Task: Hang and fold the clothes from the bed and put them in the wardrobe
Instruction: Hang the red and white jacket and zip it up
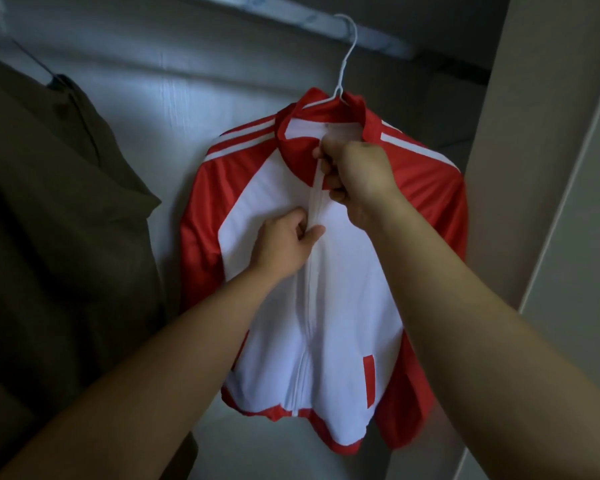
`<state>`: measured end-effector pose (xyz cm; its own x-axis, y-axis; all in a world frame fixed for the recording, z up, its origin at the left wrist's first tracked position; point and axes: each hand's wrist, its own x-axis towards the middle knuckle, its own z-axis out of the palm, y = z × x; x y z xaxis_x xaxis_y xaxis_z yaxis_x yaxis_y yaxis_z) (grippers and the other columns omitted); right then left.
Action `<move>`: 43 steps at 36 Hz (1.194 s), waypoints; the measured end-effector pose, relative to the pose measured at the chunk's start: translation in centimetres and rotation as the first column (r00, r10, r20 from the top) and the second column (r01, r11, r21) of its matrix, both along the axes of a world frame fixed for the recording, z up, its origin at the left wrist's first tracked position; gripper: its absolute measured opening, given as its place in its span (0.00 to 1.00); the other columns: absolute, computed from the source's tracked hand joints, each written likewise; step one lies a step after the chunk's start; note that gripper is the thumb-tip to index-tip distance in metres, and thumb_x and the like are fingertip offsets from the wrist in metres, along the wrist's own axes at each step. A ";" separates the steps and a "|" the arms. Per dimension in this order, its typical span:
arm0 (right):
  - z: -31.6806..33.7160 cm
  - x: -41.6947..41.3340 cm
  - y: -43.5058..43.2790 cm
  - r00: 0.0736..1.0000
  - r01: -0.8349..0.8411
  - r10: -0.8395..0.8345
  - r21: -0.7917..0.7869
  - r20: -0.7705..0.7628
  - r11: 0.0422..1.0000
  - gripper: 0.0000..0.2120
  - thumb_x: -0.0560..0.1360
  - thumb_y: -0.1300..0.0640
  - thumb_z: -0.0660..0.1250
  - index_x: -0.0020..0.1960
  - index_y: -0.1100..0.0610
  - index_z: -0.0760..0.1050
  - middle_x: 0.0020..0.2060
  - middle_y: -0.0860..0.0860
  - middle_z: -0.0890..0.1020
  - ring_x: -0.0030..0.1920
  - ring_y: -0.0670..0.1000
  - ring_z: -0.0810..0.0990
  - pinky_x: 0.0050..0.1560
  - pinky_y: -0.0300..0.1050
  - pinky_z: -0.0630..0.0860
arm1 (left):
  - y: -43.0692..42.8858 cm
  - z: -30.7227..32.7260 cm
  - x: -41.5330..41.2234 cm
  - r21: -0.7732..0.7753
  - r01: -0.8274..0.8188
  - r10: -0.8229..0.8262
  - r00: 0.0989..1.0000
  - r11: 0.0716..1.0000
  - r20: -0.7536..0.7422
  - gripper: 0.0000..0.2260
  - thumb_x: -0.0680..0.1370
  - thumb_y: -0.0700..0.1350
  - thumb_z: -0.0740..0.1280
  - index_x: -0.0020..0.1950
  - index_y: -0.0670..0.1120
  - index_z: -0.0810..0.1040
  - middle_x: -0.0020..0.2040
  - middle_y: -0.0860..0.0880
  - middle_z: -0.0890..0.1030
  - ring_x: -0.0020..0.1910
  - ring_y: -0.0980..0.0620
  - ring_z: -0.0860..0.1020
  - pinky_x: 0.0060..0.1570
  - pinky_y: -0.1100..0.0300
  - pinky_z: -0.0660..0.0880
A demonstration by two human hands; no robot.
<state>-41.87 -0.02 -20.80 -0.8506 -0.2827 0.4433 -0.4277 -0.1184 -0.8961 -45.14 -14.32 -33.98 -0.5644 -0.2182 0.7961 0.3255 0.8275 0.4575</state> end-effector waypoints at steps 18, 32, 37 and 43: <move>0.2 -7.9 5.5 0.514 0.793 -0.402 0.242 -0.758 0.559 0.20 0.83 0.49 0.57 0.73 0.52 0.69 0.66 0.57 0.76 0.67 0.61 0.72 0.69 0.59 0.62 | -9.4 11.5 -0.7 -0.066 -0.324 0.304 0.930 0.944 -0.208 0.16 0.79 0.47 0.65 0.66 0.46 0.77 0.63 0.44 0.79 0.63 0.41 0.75 0.64 0.48 0.71; 1.9 -10.1 4.1 0.444 0.812 -0.498 0.100 -0.745 0.575 0.15 0.84 0.49 0.53 0.53 0.55 0.77 0.47 0.54 0.79 0.46 0.58 0.79 0.61 0.58 0.68 | -9.7 13.5 -3.9 0.021 -0.073 0.076 0.951 0.997 -0.300 0.09 0.77 0.54 0.68 0.47 0.51 0.82 0.44 0.53 0.80 0.43 0.55 0.79 0.44 0.62 0.74; 2.8 -11.1 4.1 0.487 0.809 -0.470 0.178 -0.736 0.560 0.15 0.84 0.47 0.53 0.49 0.52 0.75 0.44 0.50 0.77 0.41 0.53 0.74 0.43 0.48 0.67 | -10.5 13.9 -4.2 0.099 0.063 -0.041 0.977 0.993 -0.211 0.14 0.79 0.52 0.67 0.44 0.42 0.84 0.37 0.49 0.82 0.40 0.55 0.81 0.49 0.53 0.78; 4.0 -11.4 3.6 0.608 0.761 -0.451 0.318 -0.653 0.565 0.15 0.83 0.45 0.53 0.49 0.50 0.75 0.47 0.52 0.79 0.43 0.54 0.71 0.47 0.49 0.65 | -11.7 16.6 -4.0 0.280 0.074 -0.076 0.997 0.957 -0.006 0.21 0.79 0.52 0.69 0.41 0.32 0.79 0.34 0.42 0.74 0.36 0.51 0.72 0.39 0.57 0.68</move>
